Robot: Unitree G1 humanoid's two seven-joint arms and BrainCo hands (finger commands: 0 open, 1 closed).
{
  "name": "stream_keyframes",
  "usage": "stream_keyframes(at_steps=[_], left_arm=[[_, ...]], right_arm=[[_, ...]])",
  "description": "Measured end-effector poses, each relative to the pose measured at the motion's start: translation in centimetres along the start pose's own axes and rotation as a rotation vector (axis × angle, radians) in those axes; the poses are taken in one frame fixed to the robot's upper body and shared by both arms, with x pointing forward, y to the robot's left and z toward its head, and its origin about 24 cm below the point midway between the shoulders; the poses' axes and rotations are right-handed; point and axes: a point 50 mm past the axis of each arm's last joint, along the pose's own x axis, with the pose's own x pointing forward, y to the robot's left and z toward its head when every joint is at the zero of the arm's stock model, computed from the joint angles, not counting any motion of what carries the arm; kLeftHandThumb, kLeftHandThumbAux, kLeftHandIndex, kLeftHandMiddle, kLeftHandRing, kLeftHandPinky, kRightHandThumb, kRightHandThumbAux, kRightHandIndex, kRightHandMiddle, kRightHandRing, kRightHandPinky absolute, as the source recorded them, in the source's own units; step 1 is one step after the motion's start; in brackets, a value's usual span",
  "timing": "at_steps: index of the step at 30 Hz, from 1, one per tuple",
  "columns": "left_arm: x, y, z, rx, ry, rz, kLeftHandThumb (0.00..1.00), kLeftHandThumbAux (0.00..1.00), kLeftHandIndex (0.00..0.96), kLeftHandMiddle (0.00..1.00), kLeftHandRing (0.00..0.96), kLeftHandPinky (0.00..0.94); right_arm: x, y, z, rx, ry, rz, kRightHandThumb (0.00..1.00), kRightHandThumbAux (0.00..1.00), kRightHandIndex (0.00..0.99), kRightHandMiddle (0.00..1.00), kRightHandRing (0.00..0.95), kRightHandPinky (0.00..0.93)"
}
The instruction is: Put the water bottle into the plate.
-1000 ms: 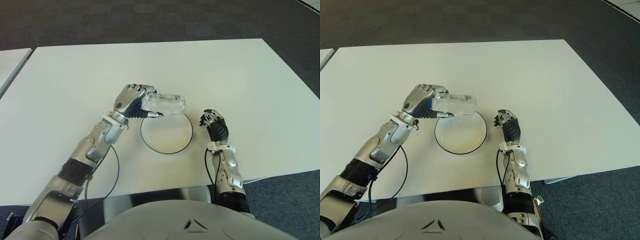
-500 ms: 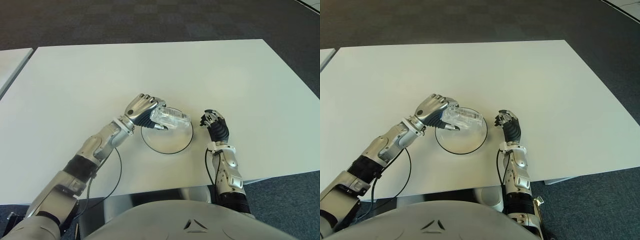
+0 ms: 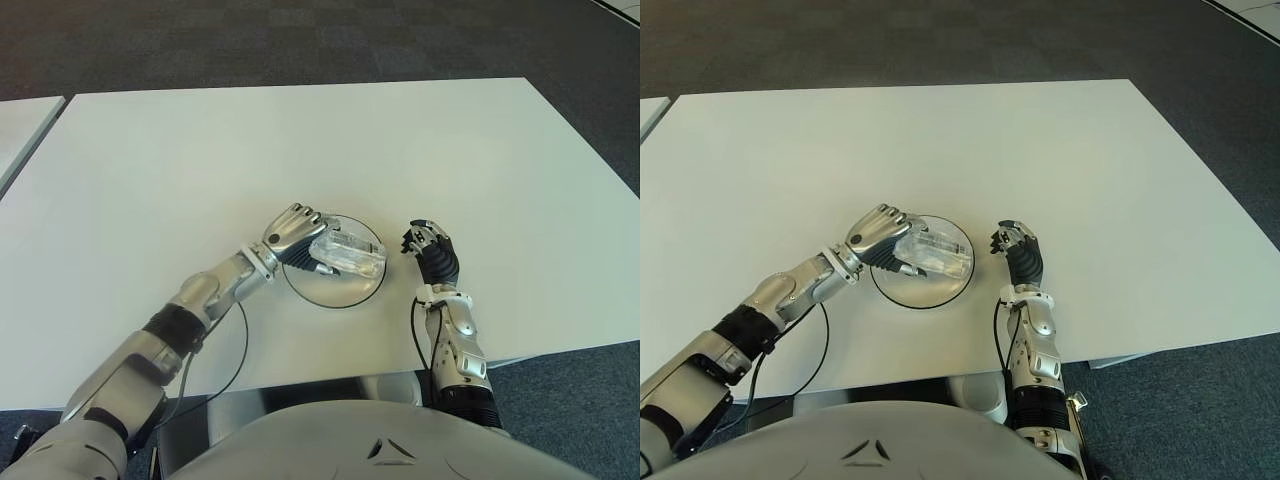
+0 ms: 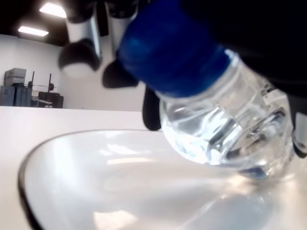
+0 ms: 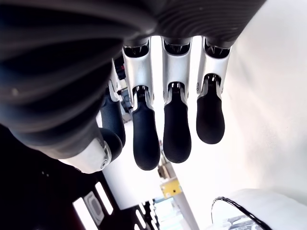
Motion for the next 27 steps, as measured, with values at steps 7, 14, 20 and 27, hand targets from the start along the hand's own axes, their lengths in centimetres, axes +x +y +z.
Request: stream_keyframes(at_steps=[7,14,20,27], left_arm=[[-0.2,-0.7,0.2,0.038,-0.009,-0.001,0.846,0.666,0.427,0.604,0.843,0.856],[0.0,-1.0,0.4,0.07,-0.023,0.006,0.844,0.665,0.447,0.506,0.846,0.86],[0.2,-0.9,0.3,0.088,-0.027,0.008,0.843,0.665,0.449,0.492,0.827,0.831],[0.1,-1.2,0.4,0.09,-0.033,0.004,0.839,0.669,0.414,0.574,0.75,0.738]], right_arm=[[0.0,0.0,0.0,0.0,0.002,0.0,0.707,0.727,0.434,0.632,0.64,0.654],[0.0,0.0,0.0,0.0,0.003,0.001,0.707,0.727,0.434,0.635,0.642,0.654],[0.0,0.0,0.0,0.001,0.003,0.002,0.707,0.728,0.434,0.632,0.64,0.652],[0.0,0.0,0.0,0.002,0.003,0.003,0.707,0.728,0.434,0.626,0.634,0.648]])
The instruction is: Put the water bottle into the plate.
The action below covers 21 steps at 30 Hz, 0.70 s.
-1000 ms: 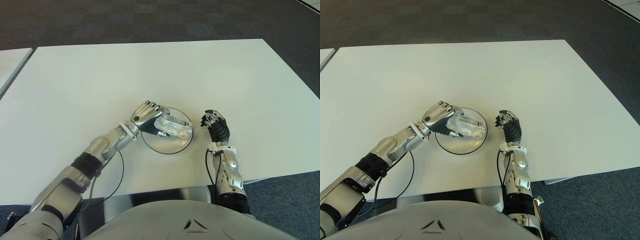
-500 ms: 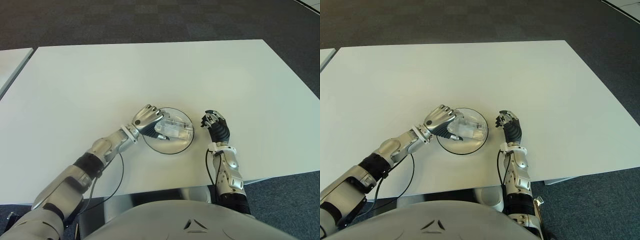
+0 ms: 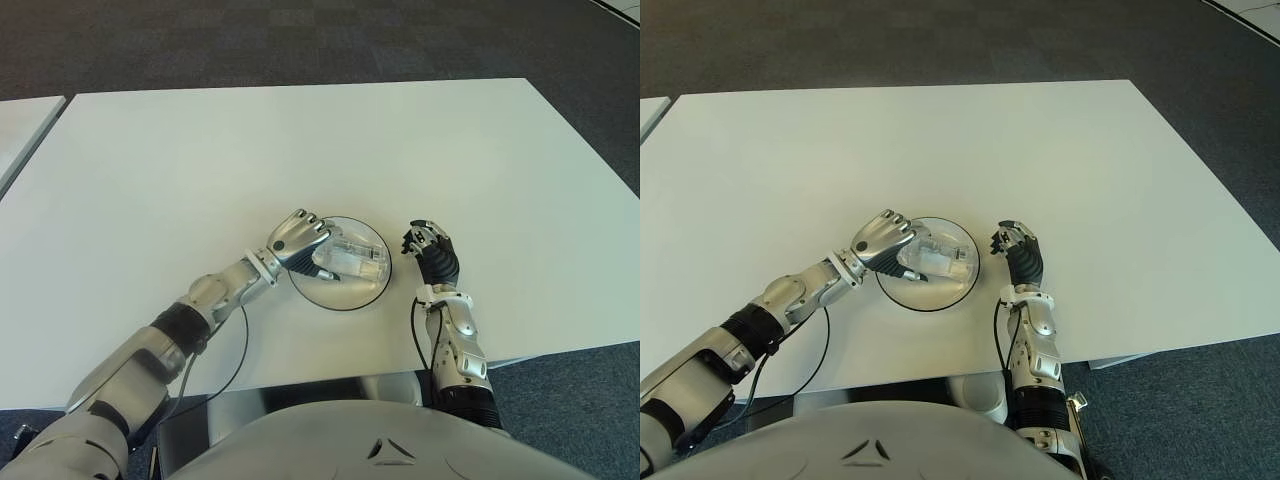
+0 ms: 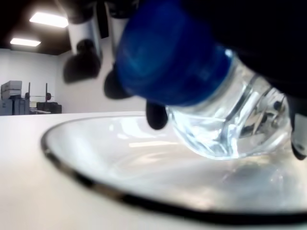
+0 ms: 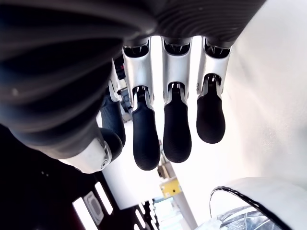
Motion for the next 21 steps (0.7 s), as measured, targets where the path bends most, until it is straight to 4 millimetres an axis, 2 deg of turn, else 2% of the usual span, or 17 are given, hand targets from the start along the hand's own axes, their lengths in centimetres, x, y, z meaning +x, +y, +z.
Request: stream_keyframes(at_steps=[2,4,5,6,7,8,10,11,14,21], left_arm=[[-0.08,-0.02,0.01,0.001,-0.004,-0.005,0.749,0.692,0.42,0.574,0.65,0.643],[-0.2,0.03,0.03,0.003,-0.017,-0.015,0.716,0.702,0.419,0.498,0.524,0.525],[-0.25,0.07,0.03,0.004,-0.023,-0.022,0.488,0.652,0.311,0.395,0.404,0.405],[-0.29,0.11,0.07,0.004,-0.033,-0.035,0.404,0.635,0.271,0.358,0.361,0.362],[-0.28,0.18,0.1,0.005,-0.044,-0.047,0.27,0.606,0.2,0.284,0.278,0.274],[-0.24,0.27,0.12,0.006,-0.055,-0.065,0.184,0.587,0.154,0.236,0.225,0.217],[-0.17,0.41,0.12,0.008,-0.07,-0.087,0.094,0.55,0.081,0.15,0.139,0.116],[-0.17,0.45,0.11,0.008,-0.079,-0.101,0.06,0.534,0.052,0.113,0.103,0.074],[-0.26,0.47,0.1,0.009,-0.096,-0.129,0.019,0.502,0.017,0.051,0.041,0.024],[-0.39,0.43,0.18,0.003,-0.114,-0.145,0.001,0.441,0.001,0.003,0.002,0.001]], right_arm=[[0.0,0.01,0.0,0.001,0.0,0.001,0.707,0.728,0.433,0.624,0.634,0.649],[0.0,0.02,0.0,0.001,0.0,0.003,0.707,0.727,0.433,0.623,0.633,0.65],[0.01,0.02,0.01,0.002,0.0,0.003,0.707,0.727,0.433,0.622,0.633,0.648],[0.01,0.02,0.0,0.002,0.0,0.003,0.707,0.727,0.433,0.622,0.633,0.648],[0.01,0.02,0.0,0.002,0.0,0.003,0.707,0.727,0.433,0.621,0.633,0.647],[0.01,0.02,0.0,0.001,0.0,0.003,0.707,0.727,0.433,0.621,0.633,0.646],[0.01,0.02,0.0,0.001,0.0,0.003,0.707,0.727,0.433,0.62,0.632,0.645],[0.01,0.01,-0.01,0.001,0.0,0.003,0.707,0.727,0.433,0.62,0.632,0.644],[0.01,0.02,-0.02,0.001,0.001,0.003,0.707,0.727,0.433,0.619,0.63,0.642],[0.03,0.0,0.0,0.001,0.0,-0.003,0.707,0.728,0.433,0.619,0.63,0.64]])
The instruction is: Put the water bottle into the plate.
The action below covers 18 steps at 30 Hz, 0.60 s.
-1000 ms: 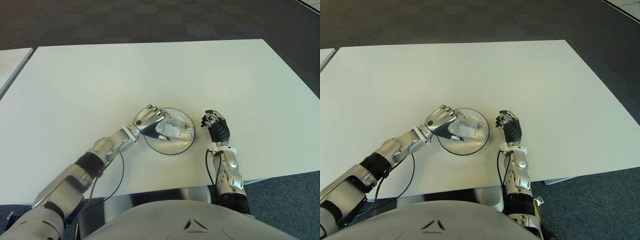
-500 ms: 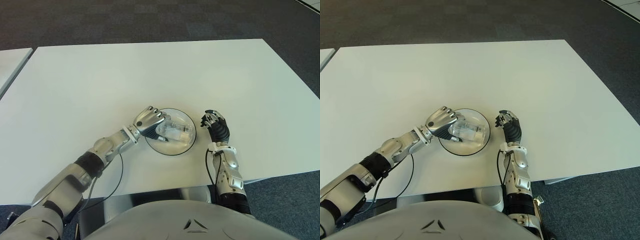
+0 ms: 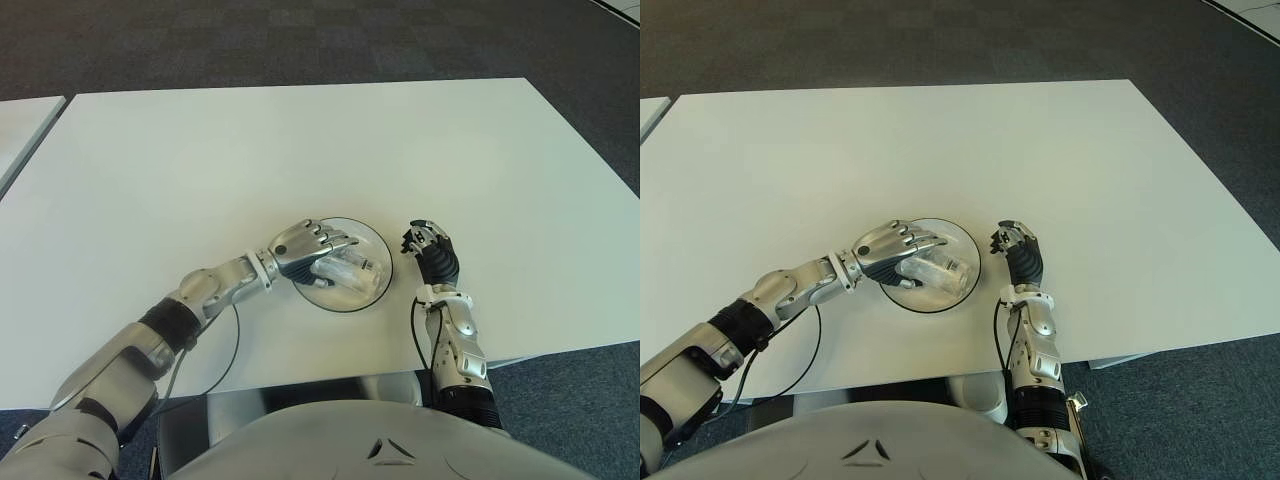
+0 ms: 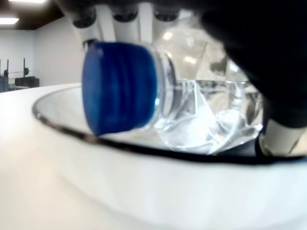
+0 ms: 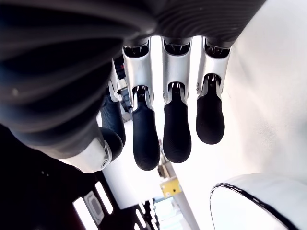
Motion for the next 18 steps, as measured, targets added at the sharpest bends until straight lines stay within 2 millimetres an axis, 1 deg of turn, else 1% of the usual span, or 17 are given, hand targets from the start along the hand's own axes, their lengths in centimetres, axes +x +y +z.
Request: stream_keyframes(at_steps=[6,18], left_arm=[[-0.02,0.03,0.07,-0.011,-0.009,0.002,0.005,0.411,0.0,0.0,0.0,0.0],[-0.19,-0.06,0.06,-0.025,-0.001,0.019,0.086,0.323,0.0,0.0,0.0,0.0]], right_arm=[[0.03,0.01,0.01,0.0,0.0,-0.003,0.707,0.728,0.433,0.622,0.631,0.64],[0.04,0.02,-0.05,0.0,-0.005,0.008,0.707,0.728,0.434,0.628,0.63,0.636]])
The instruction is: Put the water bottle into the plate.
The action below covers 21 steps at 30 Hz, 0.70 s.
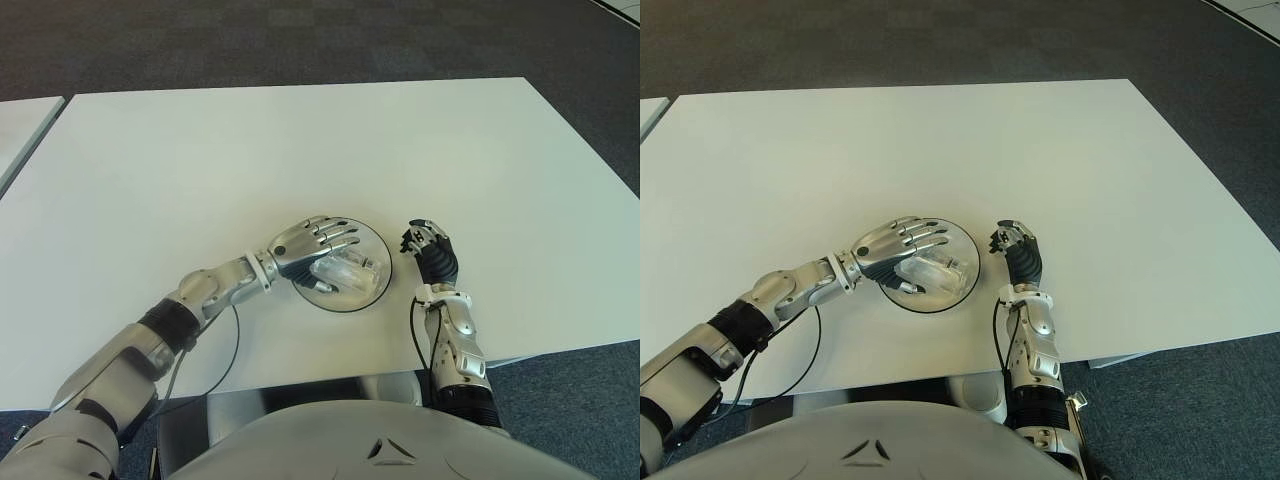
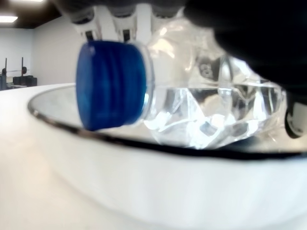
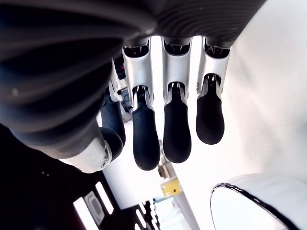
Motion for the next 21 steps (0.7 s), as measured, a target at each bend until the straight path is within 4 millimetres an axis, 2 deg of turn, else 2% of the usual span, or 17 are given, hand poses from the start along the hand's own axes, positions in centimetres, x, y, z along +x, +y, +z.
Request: stream_keyframes(at_steps=[9,21], left_arm=[[-0.2,0.4,-0.2,-0.025,0.038,0.062,0.166,0.249,0.0,0.0,0.0,0.0],[-0.5,1.4,-0.3,-0.08,0.116,0.199,0.186,0.236,0.0,0.0,0.0,0.0]], right_arm=[[0.0,0.0,0.0,0.0,-0.001,0.003,0.707,0.727,0.434,0.631,0.636,0.648],[0.1,0.0,0.0,0.0,-0.003,0.003,0.706,0.729,0.433,0.635,0.641,0.645]])
